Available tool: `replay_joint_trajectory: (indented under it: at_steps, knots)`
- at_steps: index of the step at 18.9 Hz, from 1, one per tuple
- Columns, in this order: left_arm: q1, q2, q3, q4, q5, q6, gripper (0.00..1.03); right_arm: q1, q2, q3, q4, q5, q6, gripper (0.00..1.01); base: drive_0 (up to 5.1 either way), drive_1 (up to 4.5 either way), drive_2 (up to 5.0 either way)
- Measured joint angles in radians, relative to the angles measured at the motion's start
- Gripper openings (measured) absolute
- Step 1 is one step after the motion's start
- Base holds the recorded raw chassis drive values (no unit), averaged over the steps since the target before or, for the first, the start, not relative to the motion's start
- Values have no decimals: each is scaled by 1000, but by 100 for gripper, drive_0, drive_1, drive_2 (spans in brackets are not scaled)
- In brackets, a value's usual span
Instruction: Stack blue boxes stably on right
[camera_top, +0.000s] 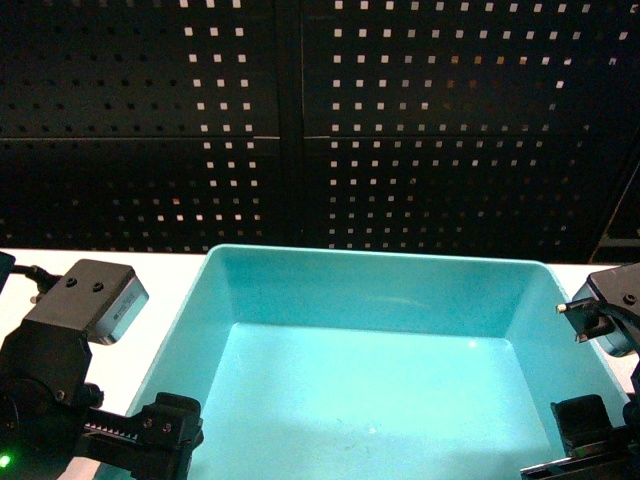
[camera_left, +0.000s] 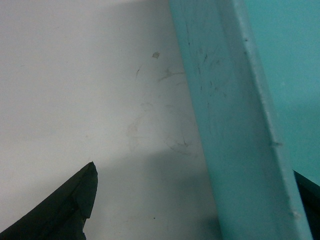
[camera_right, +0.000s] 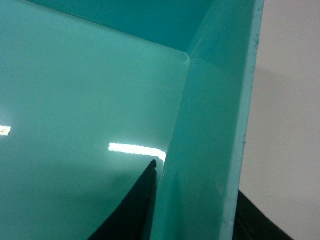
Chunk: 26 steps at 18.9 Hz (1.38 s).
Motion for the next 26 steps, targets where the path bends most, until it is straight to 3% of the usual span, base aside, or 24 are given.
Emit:
replay_joint_trajectory:
  at_steps: [2,3,4,6,8,15,20,26]
  knots:
    - [0,-2,0,-3,1,-6,98,14,0,0,-2,13,3,17,0,0,0]
    - [0,-3,0,-2,1,-12,98,18,-1,0,-3,21,21,8,0,0,0]
    - [7,-6,0,-7,10,-32,98,31,-7,-5,-3,27,73,2,0,0,0]
    - [8,-10,-2,-15,11,-66,97,52,-12,-14,-3,39,108,2,0,0,0]
    - [7,-19,-19,-21,11,-103,77,64,-20,-27,2,47,119,2,0,0,0]
    - [-40,-60,-40,-28,-13,-141,5,84,-45,-60,9,58,131,2,0,0,0]
    - [-47,-84,-71,18,-34,-151,5,74,-53,-79,58,46,124,2,0,0,0]
    - [-27,-197,-8,-28,-36,-107,5,35,-187,-12,-14,30,87,2,0,0,0]
